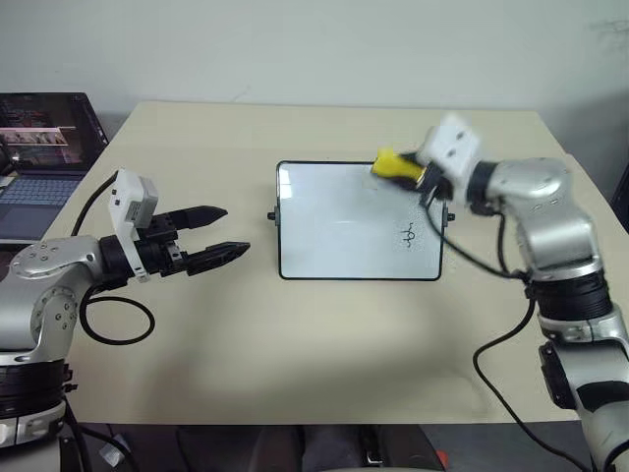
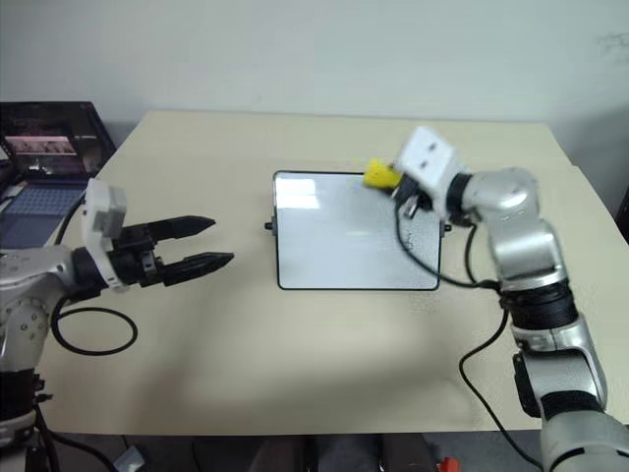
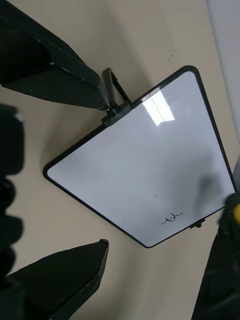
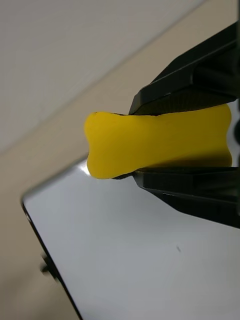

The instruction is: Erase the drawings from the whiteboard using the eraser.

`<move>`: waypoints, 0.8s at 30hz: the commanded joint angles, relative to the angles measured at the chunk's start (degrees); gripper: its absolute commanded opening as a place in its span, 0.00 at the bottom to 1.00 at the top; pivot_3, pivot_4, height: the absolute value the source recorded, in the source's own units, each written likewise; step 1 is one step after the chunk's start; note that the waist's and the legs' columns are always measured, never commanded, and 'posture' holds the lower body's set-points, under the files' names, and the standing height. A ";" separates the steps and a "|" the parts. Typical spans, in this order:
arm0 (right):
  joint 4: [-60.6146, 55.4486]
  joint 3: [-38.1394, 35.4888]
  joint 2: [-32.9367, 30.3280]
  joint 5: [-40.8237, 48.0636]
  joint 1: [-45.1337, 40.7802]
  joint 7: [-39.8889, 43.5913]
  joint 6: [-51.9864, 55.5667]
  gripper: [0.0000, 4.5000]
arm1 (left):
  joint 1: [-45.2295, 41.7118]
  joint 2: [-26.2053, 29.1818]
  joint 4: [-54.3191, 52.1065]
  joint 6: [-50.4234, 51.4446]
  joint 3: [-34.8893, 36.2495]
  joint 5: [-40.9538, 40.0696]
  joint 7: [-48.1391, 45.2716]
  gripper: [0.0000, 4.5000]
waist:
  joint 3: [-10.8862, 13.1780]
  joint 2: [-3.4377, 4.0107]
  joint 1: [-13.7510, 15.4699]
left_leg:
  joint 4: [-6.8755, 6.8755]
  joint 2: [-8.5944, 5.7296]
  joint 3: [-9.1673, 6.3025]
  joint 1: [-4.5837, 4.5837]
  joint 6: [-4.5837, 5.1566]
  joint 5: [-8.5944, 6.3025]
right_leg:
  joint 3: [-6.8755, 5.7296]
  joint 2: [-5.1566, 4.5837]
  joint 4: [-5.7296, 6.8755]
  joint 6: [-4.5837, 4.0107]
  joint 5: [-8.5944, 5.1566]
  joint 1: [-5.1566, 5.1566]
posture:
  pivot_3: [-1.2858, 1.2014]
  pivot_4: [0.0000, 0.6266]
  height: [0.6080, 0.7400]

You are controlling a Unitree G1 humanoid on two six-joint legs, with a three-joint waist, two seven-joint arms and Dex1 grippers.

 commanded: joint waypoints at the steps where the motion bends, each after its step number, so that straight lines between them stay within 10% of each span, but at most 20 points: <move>1: 7.45 -12.36 0.35 4.61 -3.37 -10.06 -3.54 0.24 | -0.62 -0.09 -0.92 -0.92 0.81 -0.48 -0.52 1.00 | 0.00 0.00 0.00 | 0.00 -0.01 0.02 0.00 0.00 0.00 | 0.02 -0.01 0.00 0.00 0.00 0.00 | 0.52 0.24 1.00; 15: 22.11 -27.09 4.05 6.40 8.62 -39.69 -21.68 0.24 | 0.06 -1.20 -1.98 -0.78 0.72 -0.73 -0.15 1.00 | 0.05 0.08 -0.17 | -0.05 -0.01 0.37 0.01 0.00 0.00 | 0.16 -0.01 0.00 0.00 0.00 0.00 | 0.52 0.24 1.00; 24: 19.63 -27.11 8.46 7.79 19.30 -44.61 -28.46 0.24 | 1.03 -2.40 -3.75 0.02 0.84 -1.56 0.61 1.00 | 0.06 0.12 -0.30 | -0.06 0.01 0.38 0.10 0.00 0.00 | 0.20 0.02 0.02 0.00 0.00 0.04 | 0.52 0.24 1.00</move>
